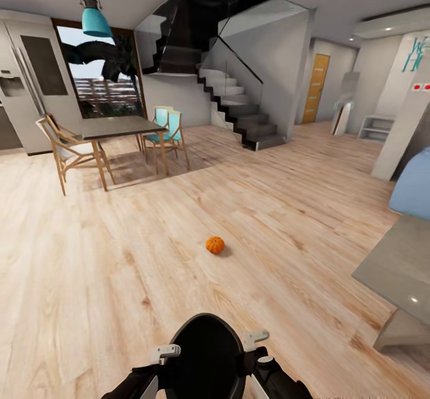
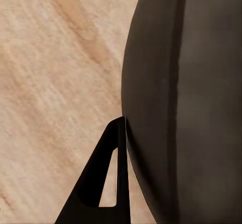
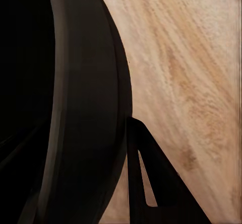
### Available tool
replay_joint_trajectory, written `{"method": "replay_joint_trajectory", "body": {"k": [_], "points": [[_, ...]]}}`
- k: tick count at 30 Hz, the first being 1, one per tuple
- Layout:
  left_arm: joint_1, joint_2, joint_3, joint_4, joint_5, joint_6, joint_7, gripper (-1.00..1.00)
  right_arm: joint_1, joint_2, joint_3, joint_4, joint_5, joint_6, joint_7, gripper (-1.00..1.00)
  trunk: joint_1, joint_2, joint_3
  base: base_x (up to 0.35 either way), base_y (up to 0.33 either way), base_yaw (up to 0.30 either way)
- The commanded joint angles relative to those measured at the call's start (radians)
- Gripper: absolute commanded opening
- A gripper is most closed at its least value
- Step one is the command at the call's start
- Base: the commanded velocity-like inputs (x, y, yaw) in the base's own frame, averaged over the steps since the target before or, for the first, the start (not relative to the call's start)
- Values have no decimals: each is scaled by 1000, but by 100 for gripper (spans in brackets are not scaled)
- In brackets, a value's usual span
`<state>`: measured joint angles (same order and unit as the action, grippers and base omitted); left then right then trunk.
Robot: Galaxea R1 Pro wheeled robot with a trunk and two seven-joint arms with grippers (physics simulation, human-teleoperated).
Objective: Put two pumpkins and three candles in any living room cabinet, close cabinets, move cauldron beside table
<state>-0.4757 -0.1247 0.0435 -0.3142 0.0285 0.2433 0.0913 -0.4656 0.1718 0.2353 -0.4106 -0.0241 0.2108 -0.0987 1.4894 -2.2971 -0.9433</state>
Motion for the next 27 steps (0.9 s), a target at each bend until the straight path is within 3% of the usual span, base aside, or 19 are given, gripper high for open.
{"method": "replay_joint_trajectory", "body": {"k": [1,27], "points": [[0,-1,-10,1,8,7,-1,-100,-1,0,27,-11,-12,4,30,-100,0,0,-1,0,0,-257],[0,-1,-10,1,8,7,-1,-100,-1,0,27,-11,-13,4,30,-100,0,0,-1,0,0,-257]]}}
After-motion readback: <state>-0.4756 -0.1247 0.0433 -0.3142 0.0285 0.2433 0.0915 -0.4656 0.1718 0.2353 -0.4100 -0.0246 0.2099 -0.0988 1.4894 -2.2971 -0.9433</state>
